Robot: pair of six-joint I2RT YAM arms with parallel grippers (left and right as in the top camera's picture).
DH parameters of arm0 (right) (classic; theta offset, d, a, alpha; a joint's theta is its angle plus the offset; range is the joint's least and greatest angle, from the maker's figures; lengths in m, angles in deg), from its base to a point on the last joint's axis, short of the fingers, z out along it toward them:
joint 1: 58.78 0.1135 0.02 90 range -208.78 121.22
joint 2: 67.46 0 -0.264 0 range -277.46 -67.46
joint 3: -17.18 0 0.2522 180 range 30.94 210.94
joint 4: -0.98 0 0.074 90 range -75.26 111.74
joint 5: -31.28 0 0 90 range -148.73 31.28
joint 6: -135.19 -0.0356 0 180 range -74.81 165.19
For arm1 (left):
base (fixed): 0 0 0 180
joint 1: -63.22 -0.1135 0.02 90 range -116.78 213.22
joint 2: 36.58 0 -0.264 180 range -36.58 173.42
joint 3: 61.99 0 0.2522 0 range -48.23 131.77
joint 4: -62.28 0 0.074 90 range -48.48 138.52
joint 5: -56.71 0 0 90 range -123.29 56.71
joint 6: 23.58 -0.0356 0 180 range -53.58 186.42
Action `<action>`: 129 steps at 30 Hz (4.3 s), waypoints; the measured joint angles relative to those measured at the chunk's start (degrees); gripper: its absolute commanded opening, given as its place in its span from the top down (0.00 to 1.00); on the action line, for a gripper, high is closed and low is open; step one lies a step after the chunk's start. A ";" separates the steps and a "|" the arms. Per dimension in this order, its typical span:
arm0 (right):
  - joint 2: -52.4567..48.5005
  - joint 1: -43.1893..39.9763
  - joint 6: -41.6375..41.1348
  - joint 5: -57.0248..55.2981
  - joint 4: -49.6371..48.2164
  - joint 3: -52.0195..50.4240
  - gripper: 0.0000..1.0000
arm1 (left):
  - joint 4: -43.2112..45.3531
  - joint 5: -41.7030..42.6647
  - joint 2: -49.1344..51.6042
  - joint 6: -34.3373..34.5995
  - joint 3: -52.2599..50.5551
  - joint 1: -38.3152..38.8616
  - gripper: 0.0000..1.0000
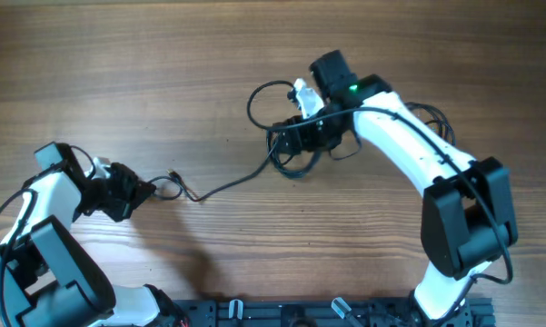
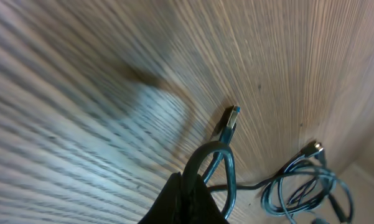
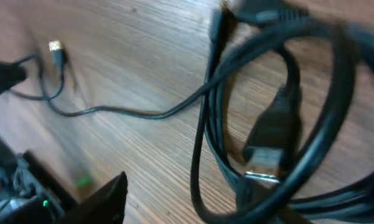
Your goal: Untangle cables
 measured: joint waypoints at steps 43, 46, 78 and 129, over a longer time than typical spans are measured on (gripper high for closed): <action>-0.04 8.87 8.70 23.61 -12.37 -4.76 0.96 | 12.61 34.53 0.00 -8.26 -0.26 16.94 0.02; -0.04 10.45 6.21 19.52 -14.51 -4.76 0.84 | 12.66 37.59 0.00 -8.61 -0.26 17.09 0.21; -0.09 28.55 -1.20 6.99 -16.81 -4.76 0.23 | 7.17 20.55 0.00 0.00 -0.26 0.59 0.03; 29.75 -12.26 3.48 20.61 -14.29 0.52 0.96 | 6.95 12.76 0.00 0.59 -0.26 0.59 0.59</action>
